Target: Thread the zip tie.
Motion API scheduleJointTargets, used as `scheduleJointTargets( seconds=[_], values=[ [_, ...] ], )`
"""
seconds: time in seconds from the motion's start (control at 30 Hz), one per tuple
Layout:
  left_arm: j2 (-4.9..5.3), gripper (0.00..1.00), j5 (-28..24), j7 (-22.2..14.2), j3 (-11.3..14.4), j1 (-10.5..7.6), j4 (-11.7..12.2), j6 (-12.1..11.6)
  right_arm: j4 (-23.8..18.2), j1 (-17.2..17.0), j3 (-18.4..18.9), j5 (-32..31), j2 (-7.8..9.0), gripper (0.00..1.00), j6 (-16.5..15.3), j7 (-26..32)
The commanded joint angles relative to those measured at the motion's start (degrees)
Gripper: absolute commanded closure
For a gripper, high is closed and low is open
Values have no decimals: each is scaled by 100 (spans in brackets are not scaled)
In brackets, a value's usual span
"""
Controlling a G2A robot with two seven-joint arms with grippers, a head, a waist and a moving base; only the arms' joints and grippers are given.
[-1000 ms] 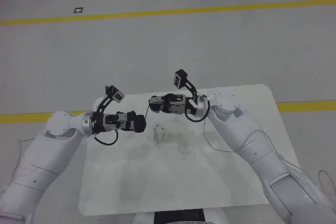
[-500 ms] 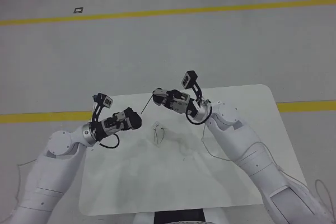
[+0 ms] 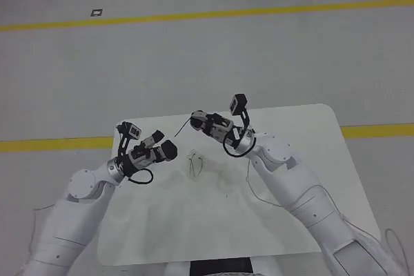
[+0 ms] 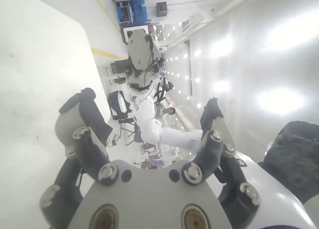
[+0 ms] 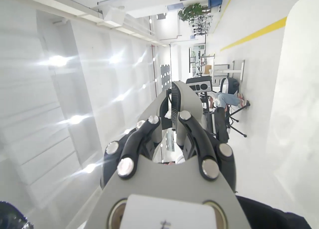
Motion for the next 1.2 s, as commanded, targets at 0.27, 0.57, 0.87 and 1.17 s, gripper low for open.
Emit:
scheduleJointTargets(
  seconds=[0.27, 0.57, 0.87, 1.17],
  values=[
    [-325, 0, 24, 160, 40, -86, 216, 0, -441, -335, 1, -189, 3, 100, 362, -487],
    [-331, 0, 277, 335, 110, -69, 247, 67, -531, -393, -32, -241, -1, 100, 376, -536],
    [-405, 0, 174, 482, 323, -84, 258, 0, -755, -599, -167, -558, -26, 100, 589, -890],
    [-450, 0, 227, 502, 345, -99, 186, 0, -791, -677, -166, -600, -43, 100, 643, -1084]
  ],
)
